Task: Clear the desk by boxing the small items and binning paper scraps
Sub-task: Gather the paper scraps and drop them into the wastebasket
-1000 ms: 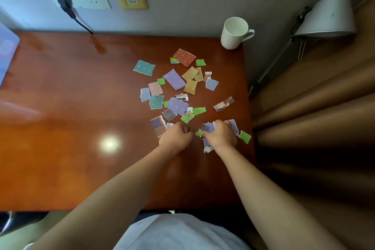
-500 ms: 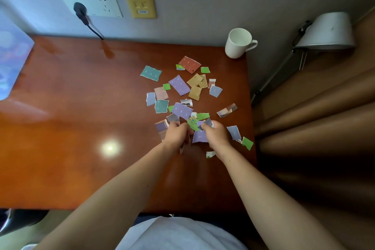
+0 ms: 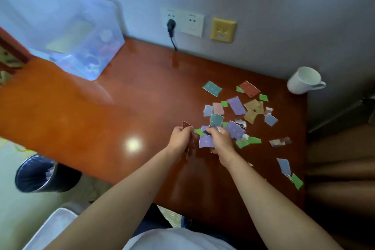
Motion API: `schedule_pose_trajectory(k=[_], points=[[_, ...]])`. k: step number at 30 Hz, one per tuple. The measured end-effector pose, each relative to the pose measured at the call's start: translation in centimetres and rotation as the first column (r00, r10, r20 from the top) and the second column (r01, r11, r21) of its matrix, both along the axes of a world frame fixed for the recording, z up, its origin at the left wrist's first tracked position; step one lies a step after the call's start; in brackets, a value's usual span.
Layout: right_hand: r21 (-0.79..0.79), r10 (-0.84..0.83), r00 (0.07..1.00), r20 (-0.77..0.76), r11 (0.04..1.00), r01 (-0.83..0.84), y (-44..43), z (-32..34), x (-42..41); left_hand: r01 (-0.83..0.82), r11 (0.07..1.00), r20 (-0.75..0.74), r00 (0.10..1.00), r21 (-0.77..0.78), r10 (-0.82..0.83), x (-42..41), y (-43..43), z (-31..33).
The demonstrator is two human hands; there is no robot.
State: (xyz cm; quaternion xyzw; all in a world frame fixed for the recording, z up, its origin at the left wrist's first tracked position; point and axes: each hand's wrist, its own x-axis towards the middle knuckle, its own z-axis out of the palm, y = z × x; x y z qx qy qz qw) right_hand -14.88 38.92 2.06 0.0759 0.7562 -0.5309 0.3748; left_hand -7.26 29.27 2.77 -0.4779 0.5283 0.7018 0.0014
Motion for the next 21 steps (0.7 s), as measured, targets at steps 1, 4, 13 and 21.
schedule_pose_trajectory(k=[1,4,13,21], points=[[-0.004,0.021,1.0,0.0,1.0,-0.021,-1.3,0.2,0.5,-0.024,1.0,-0.008,1.0,0.008,0.024,0.8,-1.1,0.3],[-0.028,0.06,0.998,0.005,0.998,-0.059,-5.5,1.0,2.3,-0.069,0.997,-0.027,0.997,0.038,0.07,3.1,-4.8,1.0],[-0.049,0.086,0.996,0.028,0.995,-0.084,-19.6,2.4,8.6,-0.143,0.983,-0.042,0.988,0.116,0.149,8.9,-18.6,1.8],[-0.108,0.152,0.986,0.065,0.984,-0.144,-30.9,3.4,14.5,-0.239,0.963,-0.032,0.969,0.123,0.244,14.3,-29.0,2.5]])
